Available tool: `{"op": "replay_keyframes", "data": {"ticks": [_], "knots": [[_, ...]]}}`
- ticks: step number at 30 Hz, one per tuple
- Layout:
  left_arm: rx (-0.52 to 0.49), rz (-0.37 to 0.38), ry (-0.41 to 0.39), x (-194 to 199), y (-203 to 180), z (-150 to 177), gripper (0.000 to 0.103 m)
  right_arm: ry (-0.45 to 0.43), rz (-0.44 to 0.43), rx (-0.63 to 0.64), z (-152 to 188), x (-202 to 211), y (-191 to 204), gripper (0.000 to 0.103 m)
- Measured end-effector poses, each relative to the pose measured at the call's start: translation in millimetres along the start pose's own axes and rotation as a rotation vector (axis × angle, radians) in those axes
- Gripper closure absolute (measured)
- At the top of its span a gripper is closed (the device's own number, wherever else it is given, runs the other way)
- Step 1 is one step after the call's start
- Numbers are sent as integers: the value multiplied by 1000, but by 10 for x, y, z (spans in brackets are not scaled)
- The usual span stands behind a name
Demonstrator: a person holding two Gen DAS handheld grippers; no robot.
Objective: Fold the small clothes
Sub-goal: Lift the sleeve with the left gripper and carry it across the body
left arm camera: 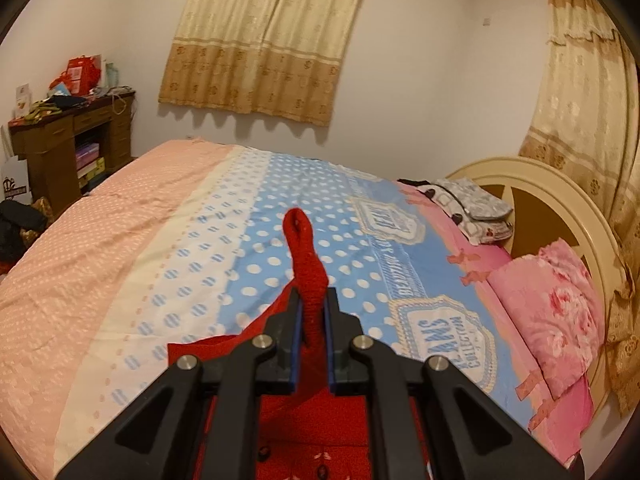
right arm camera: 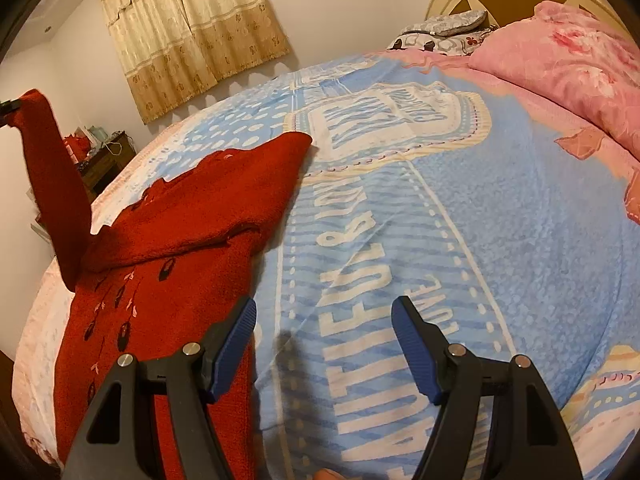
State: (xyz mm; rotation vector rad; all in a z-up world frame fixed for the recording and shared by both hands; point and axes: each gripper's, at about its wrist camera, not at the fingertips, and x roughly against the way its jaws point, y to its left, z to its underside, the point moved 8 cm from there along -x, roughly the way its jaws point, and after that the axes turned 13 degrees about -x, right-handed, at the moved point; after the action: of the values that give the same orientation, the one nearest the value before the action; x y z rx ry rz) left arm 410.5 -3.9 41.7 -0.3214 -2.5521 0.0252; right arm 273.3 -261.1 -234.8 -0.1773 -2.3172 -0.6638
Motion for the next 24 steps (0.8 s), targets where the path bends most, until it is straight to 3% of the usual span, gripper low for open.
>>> {"op": "replay_keyframes", "data": {"ticks": [19,24], "knots": [[-100,87,53,-489,-1010,210,93,7,-9,-21,16,-16,-41,32],[-187,35,88,-806,-1308,520,93,9,-9,-20,18,-16,-39,32]]}}
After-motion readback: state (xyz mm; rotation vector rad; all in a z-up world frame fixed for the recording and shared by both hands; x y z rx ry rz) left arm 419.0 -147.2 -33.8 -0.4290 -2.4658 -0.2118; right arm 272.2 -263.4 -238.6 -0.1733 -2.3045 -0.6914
